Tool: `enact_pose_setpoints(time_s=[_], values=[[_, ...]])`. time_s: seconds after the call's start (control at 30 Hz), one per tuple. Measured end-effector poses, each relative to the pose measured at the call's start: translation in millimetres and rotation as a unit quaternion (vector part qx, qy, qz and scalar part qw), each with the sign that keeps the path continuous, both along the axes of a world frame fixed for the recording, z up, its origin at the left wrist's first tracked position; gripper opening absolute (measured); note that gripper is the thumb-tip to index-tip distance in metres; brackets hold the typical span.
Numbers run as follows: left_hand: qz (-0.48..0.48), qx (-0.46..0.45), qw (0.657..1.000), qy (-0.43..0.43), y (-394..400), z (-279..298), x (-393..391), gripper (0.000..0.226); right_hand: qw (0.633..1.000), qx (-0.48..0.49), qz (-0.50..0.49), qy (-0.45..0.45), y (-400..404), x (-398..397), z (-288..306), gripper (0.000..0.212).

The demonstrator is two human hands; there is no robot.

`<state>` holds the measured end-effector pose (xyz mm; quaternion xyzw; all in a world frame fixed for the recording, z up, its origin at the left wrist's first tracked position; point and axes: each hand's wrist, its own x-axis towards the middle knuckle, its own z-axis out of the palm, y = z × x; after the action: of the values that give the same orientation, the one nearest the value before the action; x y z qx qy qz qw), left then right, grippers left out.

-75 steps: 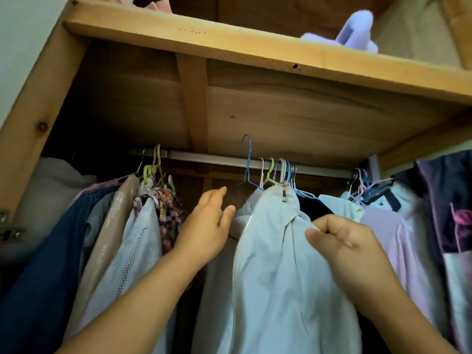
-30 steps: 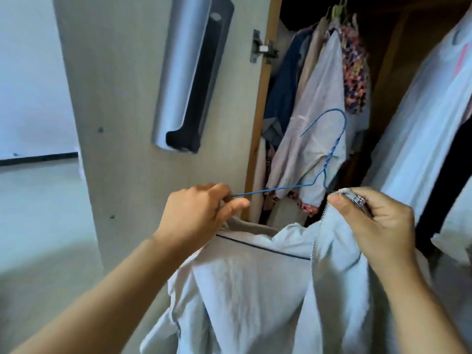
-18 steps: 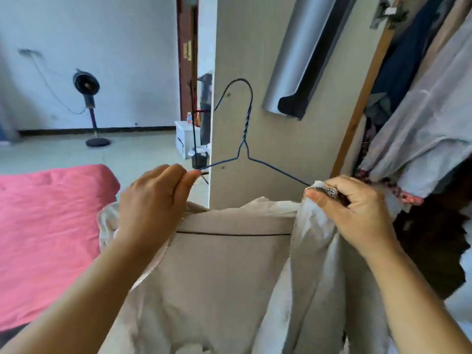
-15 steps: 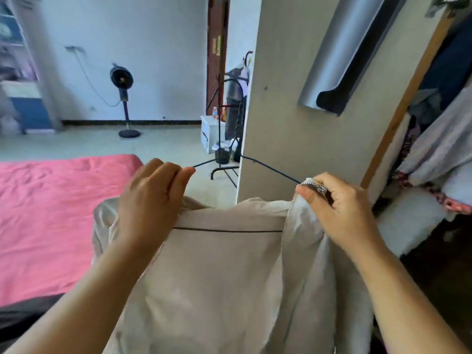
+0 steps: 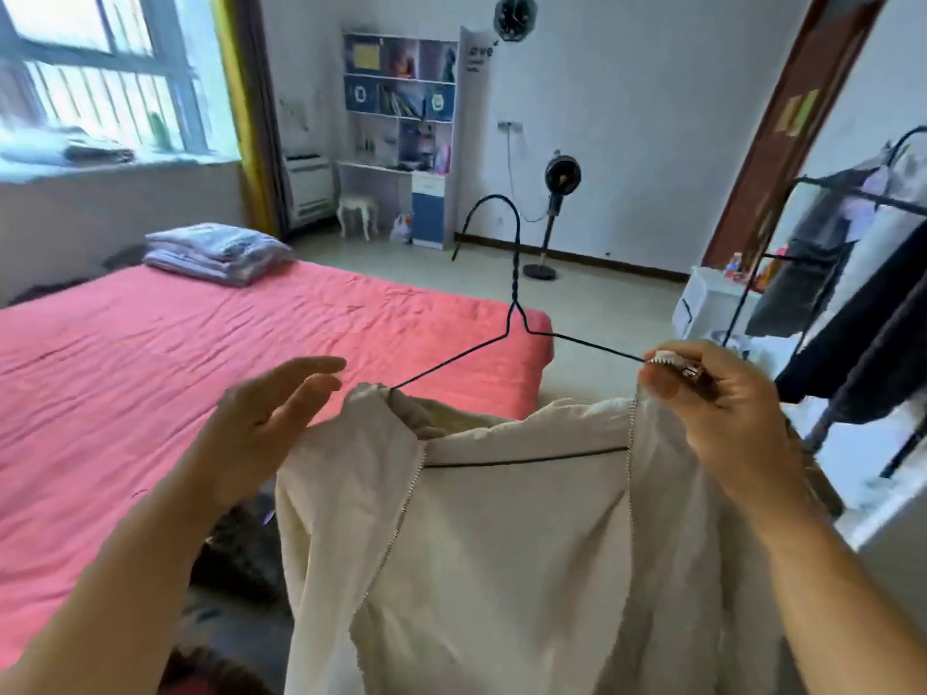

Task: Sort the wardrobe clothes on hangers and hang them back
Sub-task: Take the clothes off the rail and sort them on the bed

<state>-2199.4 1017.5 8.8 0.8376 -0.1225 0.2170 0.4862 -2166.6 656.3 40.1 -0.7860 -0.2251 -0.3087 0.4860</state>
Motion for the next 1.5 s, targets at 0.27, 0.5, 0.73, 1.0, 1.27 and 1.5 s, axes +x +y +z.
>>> enact_pose_setpoints(time_s=[0.27,0.5,0.73,1.0,1.27,1.5], values=[[0.165,0.093,0.973,0.131,54,-49,8,0.056,0.986,-0.027,0.122,0.114,83,113,-10,0.003],[0.327,0.097,0.923,0.180,96,-86,-12,0.057,0.946,-0.039,0.233,0.224,203,184,-69,0.015],[0.473,0.094,0.841,0.245,150,-126,-22,0.049,0.895,-0.081,0.318,0.301,329,225,-139,0.019],[0.564,0.058,0.750,0.339,227,-207,34,0.041,0.870,-0.173,0.330,0.323,474,296,-237,0.014],[0.529,0.045,0.706,0.469,280,-303,88,0.058,0.834,-0.288,0.308,0.355,584,352,-360,0.021],[0.471,0.016,0.676,0.567,280,-377,100,0.055,0.841,-0.398,0.286,0.230,622,364,-442,0.054]])
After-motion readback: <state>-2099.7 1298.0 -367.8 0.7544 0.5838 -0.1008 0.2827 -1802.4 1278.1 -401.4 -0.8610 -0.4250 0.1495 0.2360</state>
